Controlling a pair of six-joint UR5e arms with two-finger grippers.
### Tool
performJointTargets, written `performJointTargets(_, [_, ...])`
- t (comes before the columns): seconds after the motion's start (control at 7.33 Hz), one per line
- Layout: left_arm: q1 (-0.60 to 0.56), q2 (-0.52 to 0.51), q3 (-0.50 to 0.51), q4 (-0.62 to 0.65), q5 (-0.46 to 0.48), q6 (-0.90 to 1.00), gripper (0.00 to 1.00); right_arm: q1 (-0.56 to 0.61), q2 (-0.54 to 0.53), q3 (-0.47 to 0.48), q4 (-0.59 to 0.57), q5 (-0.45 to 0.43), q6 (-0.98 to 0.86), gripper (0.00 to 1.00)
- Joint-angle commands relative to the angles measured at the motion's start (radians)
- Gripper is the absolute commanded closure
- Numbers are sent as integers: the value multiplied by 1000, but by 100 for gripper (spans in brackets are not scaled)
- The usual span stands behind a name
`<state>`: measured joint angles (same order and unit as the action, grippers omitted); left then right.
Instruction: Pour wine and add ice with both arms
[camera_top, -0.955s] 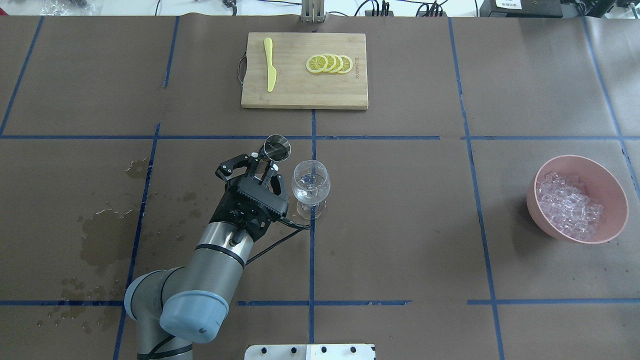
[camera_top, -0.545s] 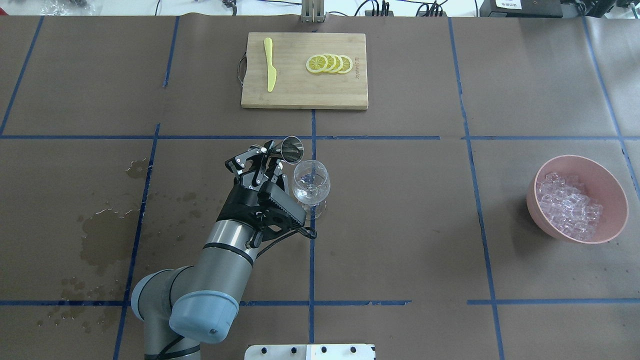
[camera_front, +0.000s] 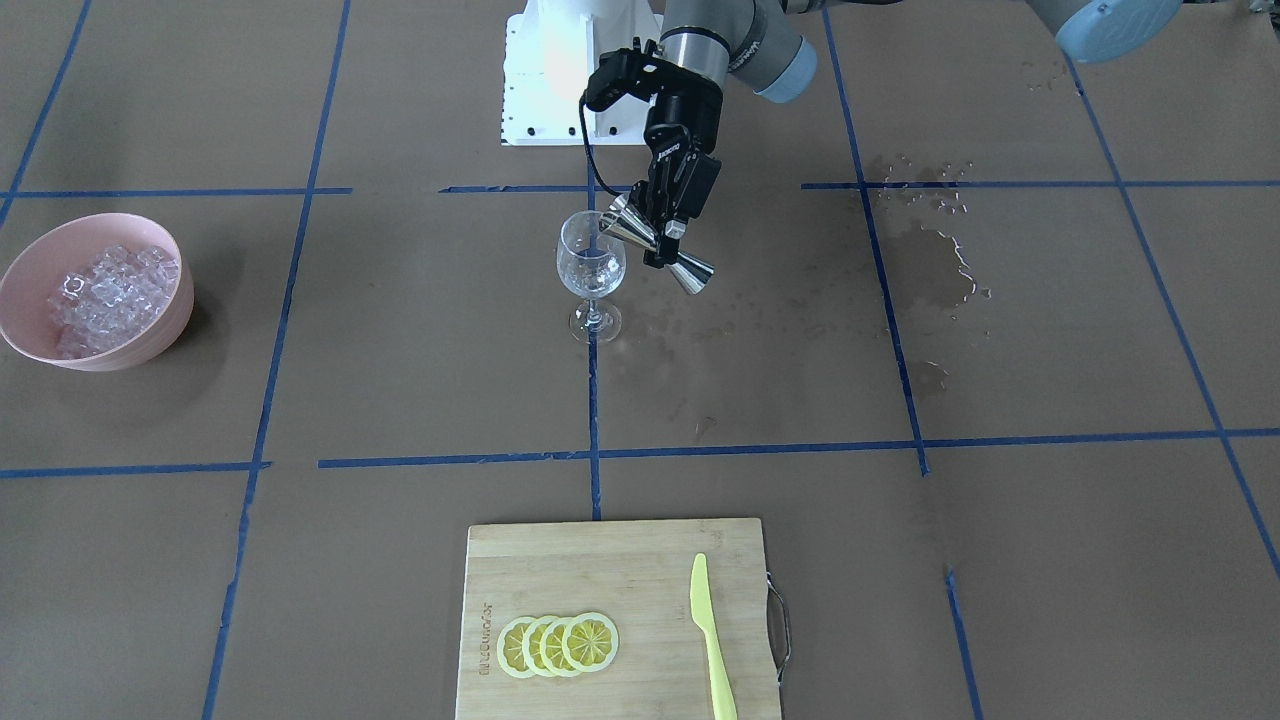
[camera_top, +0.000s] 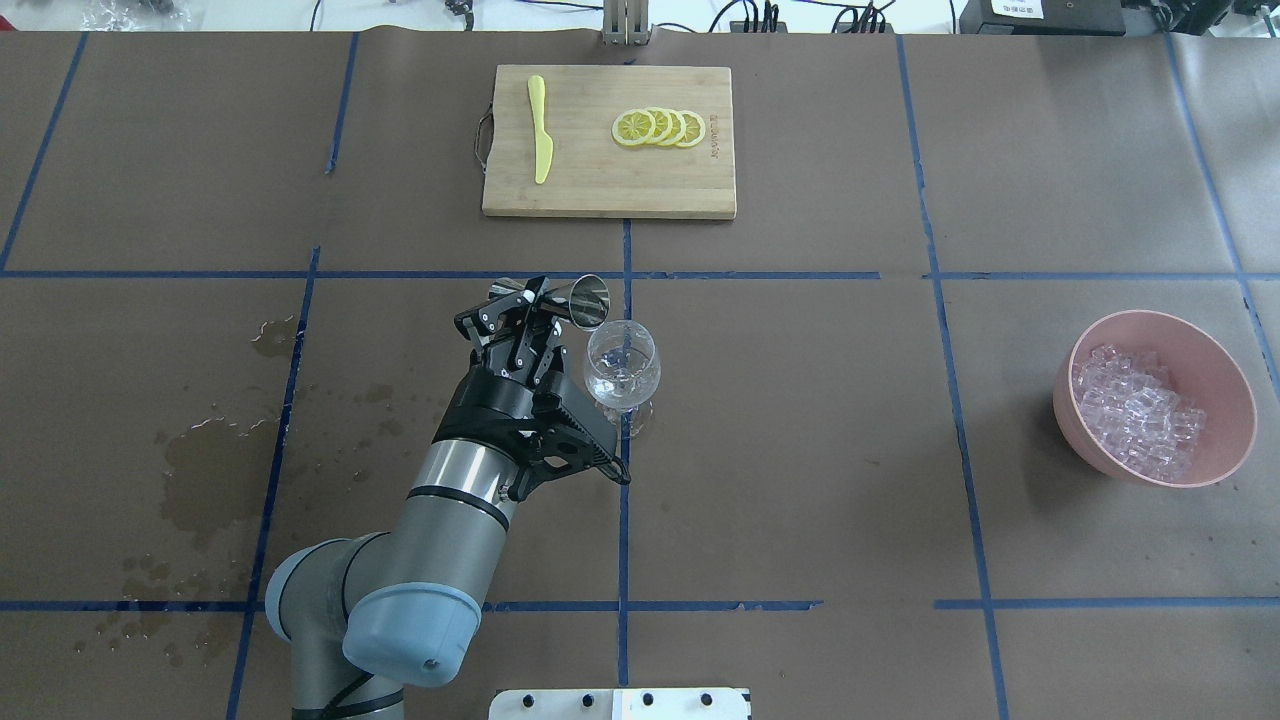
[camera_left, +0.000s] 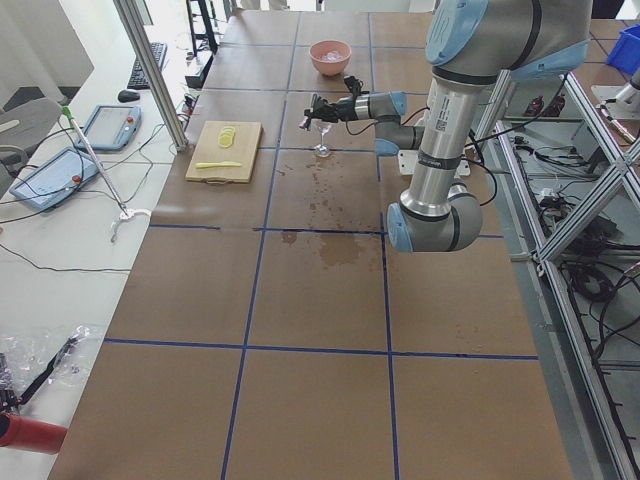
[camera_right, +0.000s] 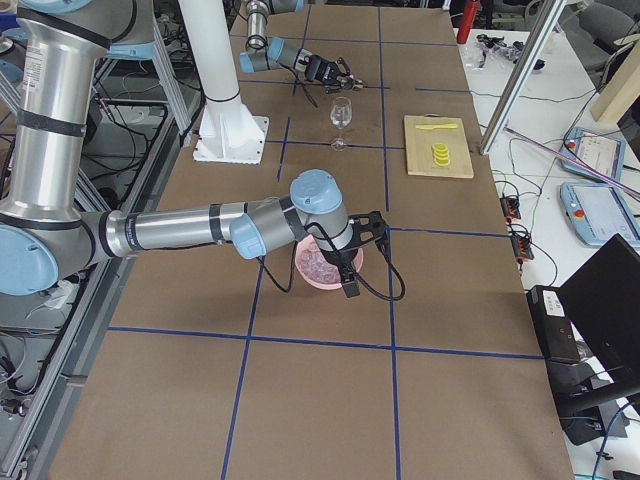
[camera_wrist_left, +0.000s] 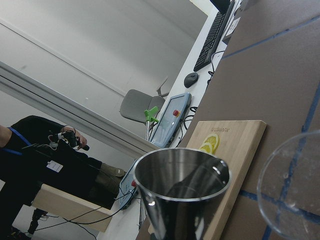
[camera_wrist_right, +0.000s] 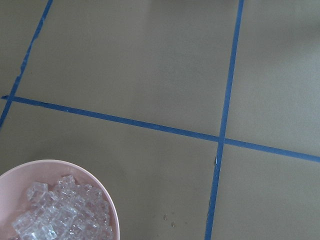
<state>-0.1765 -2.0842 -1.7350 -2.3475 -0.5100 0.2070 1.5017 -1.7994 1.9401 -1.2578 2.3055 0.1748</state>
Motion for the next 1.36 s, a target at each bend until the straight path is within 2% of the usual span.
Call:
performJointTargets(0.0, [0,-2,5,1,31,125,100,0,0,-1,0,0,2,0])
performJointTargets(1.23, [58,-24,32,1,148,397,100,12,-17,0,0,2,-1,0])
